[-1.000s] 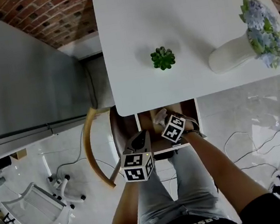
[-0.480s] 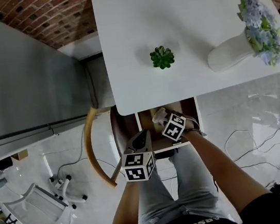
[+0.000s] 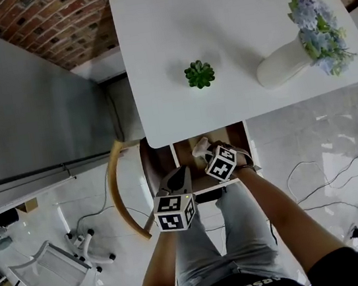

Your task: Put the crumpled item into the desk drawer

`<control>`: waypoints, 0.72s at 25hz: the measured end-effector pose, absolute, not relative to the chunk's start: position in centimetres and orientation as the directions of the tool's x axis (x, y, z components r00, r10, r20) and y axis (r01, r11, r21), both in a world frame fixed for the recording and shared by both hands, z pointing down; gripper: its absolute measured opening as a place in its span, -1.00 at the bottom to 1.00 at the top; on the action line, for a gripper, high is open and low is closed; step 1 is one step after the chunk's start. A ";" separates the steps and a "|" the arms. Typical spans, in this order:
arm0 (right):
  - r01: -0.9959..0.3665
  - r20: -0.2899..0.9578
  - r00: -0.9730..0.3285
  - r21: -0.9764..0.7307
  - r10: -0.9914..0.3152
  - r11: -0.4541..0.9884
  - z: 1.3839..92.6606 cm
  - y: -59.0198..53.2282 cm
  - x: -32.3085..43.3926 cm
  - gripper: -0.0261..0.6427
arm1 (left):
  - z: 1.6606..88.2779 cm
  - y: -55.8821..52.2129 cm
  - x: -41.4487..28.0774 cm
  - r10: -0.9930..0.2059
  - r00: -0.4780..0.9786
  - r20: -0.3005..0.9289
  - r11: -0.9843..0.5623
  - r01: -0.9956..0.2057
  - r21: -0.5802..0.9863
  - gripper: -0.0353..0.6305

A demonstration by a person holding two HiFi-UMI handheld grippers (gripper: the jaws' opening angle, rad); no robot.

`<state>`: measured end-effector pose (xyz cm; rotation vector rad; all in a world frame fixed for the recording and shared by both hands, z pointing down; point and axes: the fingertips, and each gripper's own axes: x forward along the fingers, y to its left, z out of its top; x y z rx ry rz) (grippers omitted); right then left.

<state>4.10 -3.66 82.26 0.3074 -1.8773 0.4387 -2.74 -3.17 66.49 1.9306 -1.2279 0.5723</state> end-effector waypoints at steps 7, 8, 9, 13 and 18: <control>-0.460 0.928 -0.369 -0.138 -0.048 0.877 79.5 -3.8 4.3 -0.80 | 65.3 -3.1 -2.0 -0.541 0.462 0.703 -0.278 -0.887 0.369 -0.90; -0.469 0.926 -0.374 -0.137 -0.055 0.873 79.2 -3.8 4.3 -0.81 | 65.1 -3.2 -2.0 -0.539 0.465 0.702 -0.282 -0.885 0.370 -0.90; -0.478 0.924 -0.378 -0.138 -0.062 0.867 78.8 -3.8 4.4 -0.82 | 64.9 -3.2 -1.9 -0.538 0.468 0.701 -0.285 -0.884 0.372 -0.90; -0.523 0.911 -0.402 -0.150 -0.087 0.839 77.2 -3.7 4.5 -0.85 | 64.0 -3.3 -1.9 -0.532 0.478 0.699 -0.298 -0.878 0.374 -0.90; -0.580 0.883 -0.448 -0.170 -0.138 0.797 74.4 -4.0 4.3 -0.90 | 63.0 -3.5 -1.7 -0.525 0.489 0.696 -0.315 -0.872 0.374 -0.90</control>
